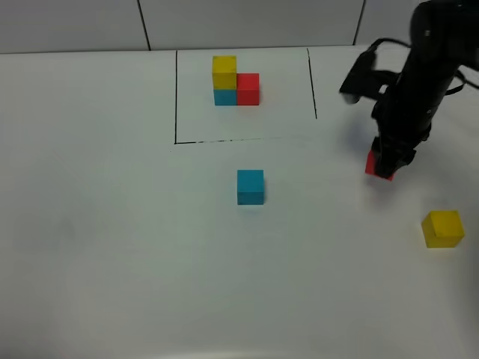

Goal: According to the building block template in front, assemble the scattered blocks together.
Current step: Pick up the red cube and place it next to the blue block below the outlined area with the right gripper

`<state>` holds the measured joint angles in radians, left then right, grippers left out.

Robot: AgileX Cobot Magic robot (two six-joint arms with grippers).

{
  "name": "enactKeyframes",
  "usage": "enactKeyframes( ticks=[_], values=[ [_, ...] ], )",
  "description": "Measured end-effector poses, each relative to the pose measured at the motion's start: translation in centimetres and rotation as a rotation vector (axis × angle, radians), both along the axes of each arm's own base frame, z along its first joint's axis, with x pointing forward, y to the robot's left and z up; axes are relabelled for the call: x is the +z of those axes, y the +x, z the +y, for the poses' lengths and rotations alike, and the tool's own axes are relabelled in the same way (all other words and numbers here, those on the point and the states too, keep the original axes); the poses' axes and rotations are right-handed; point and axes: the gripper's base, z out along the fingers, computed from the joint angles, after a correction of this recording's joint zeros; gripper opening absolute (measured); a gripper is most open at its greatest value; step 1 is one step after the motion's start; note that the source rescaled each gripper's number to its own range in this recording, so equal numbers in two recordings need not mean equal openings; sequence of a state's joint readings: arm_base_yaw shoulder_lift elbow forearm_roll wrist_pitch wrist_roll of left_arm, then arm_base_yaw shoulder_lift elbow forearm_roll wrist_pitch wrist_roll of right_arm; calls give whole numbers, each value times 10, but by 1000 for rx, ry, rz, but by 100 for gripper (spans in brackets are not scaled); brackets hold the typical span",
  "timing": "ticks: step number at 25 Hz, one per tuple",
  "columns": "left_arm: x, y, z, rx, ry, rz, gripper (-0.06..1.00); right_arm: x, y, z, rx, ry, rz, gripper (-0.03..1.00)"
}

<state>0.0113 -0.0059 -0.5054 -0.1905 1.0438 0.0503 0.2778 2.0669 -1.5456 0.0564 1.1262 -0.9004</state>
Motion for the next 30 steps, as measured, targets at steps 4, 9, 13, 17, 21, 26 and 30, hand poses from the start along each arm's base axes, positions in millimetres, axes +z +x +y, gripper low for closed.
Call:
enactKeyframes(
  ticks=[4,9,13,17,21,26,30],
  values=[
    [0,0,0,0,0,0,96,0,-17,48,182,-3,-13,2],
    [0,0,0,0,0,0,96,-1,-25,87,251,-21,-132,2],
    [0,0,0,0,0,0,96,-13,-25,93,267,-40,-127,2],
    [0,0,0,0,0,0,96,-25,-27,99,270,-27,-90,2],
    [0,0,0,0,0,0,96,-33,-30,105,285,-16,-67,2],
    [0,0,0,0,-1,0,96,-37,-28,109,287,1,-95,2],
    [0,0,0,0,-1,0,96,-37,-25,111,283,20,-128,2]
  ],
)
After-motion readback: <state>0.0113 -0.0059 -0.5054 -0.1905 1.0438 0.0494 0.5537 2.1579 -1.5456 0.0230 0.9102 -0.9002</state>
